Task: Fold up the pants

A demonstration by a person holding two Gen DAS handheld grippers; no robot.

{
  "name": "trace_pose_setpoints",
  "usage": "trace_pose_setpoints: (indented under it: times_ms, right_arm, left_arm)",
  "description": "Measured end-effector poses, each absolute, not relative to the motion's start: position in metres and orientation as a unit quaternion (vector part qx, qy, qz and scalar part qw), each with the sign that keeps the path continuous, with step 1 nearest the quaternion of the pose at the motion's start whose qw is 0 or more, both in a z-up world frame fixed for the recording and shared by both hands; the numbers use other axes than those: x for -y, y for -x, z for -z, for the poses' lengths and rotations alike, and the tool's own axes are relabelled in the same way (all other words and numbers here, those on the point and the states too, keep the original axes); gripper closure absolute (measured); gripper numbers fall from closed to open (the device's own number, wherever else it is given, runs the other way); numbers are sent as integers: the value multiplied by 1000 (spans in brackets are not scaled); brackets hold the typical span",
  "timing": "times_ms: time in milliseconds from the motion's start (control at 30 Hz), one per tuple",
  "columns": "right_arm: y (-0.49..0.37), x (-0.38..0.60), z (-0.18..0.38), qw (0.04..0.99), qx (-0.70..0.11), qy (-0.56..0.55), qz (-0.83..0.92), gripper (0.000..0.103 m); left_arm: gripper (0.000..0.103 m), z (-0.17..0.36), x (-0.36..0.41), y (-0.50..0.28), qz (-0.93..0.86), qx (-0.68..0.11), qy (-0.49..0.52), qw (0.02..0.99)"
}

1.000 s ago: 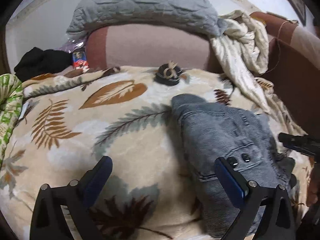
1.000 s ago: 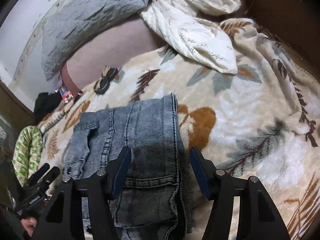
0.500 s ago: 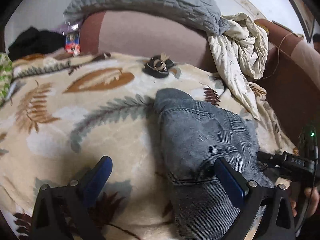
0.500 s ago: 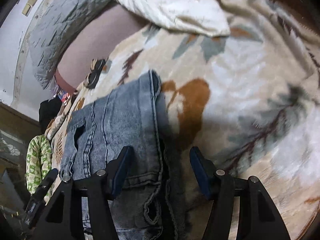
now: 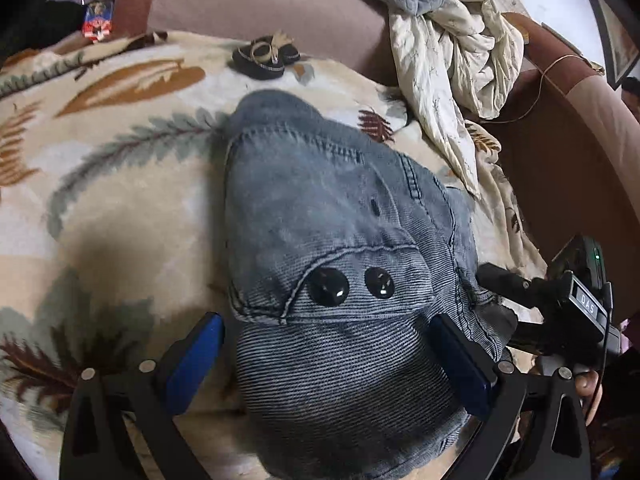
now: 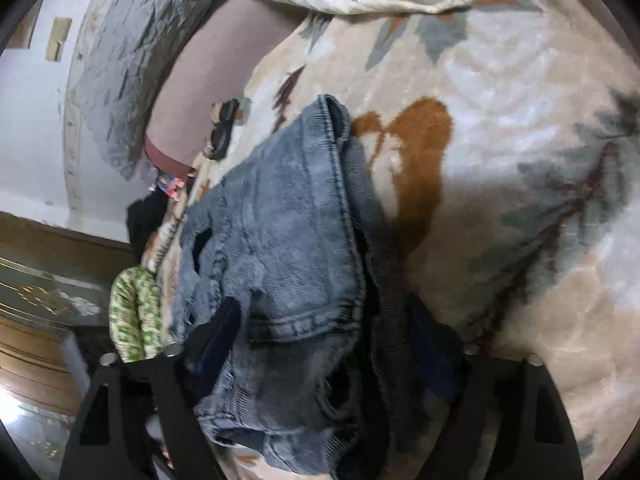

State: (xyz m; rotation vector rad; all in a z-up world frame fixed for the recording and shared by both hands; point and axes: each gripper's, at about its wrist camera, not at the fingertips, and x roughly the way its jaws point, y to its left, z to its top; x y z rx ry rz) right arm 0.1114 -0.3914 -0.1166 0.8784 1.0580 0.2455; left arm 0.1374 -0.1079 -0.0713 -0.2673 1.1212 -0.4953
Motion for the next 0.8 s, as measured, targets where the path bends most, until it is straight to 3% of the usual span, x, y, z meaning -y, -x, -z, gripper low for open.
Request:
trace_pose_setpoints:
  times_ms: [167,233,267,400,600,800]
  right_arm:
    - [-119,382,116,778,-482,-384,-123,15]
    - [-119,379,115,778,-482,-382,-126,16]
    - [-119,379,114,777,-482,-385,-129,19]
    - [-115,378,110,775,-486,-383,-130,46]
    - [-112,367,90,798,-472,-350,-130,60]
    - [-107,352,67,820,-457,-317,-135,66]
  left_arm:
    - [0,82,98,-144,253,-529,170,792]
    - [7,83,95,-145,261,-526,181,789]
    - [11,83,95,-145,268,-523,184,788]
    - [24,75,97,-143,278,-512,175,794]
    - [44,63,95,-138,284,-492,161,807]
    - [52,42,94,-133,283,-475,143,821]
